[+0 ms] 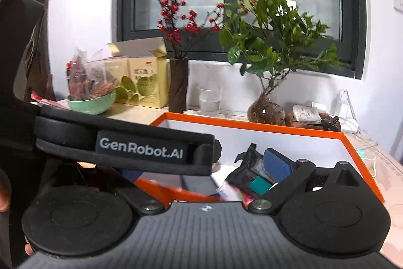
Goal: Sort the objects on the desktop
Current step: 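Move the left gripper back to the silver-pink vial on the table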
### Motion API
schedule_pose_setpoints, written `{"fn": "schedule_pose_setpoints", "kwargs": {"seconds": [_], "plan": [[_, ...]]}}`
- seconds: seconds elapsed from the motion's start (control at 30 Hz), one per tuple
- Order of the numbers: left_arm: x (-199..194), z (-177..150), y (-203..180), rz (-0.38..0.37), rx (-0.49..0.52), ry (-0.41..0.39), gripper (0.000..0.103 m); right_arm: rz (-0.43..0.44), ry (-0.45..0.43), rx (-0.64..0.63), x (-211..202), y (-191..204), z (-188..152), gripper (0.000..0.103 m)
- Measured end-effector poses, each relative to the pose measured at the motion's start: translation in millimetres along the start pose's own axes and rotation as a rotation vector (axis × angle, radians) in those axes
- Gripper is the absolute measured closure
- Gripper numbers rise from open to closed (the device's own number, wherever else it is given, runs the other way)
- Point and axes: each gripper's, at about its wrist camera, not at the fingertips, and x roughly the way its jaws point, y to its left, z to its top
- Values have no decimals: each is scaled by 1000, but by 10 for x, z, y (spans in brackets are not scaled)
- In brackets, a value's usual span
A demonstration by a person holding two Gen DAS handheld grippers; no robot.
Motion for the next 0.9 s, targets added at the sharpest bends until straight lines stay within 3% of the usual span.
{"fn": "schedule_pose_setpoints", "kwargs": {"seconds": [0.27,0.37,0.5,0.73,0.9], "plan": [[-730,-342,240,11,11,-33,0,98,3,-3,-384,432,-180,3],[-1011,-472,503,18,-36,-20,0,153,18,4,-461,621,-276,3],[-1359,-668,839,89,-41,-15,0,204,50,-7,-468,893,-400,3],[-1797,-992,1509,179,-83,32,0,243,138,-11,-312,1246,-628,4],[-1925,-1164,2007,208,-149,53,5,236,175,-14,-221,1375,-718,7]]}}
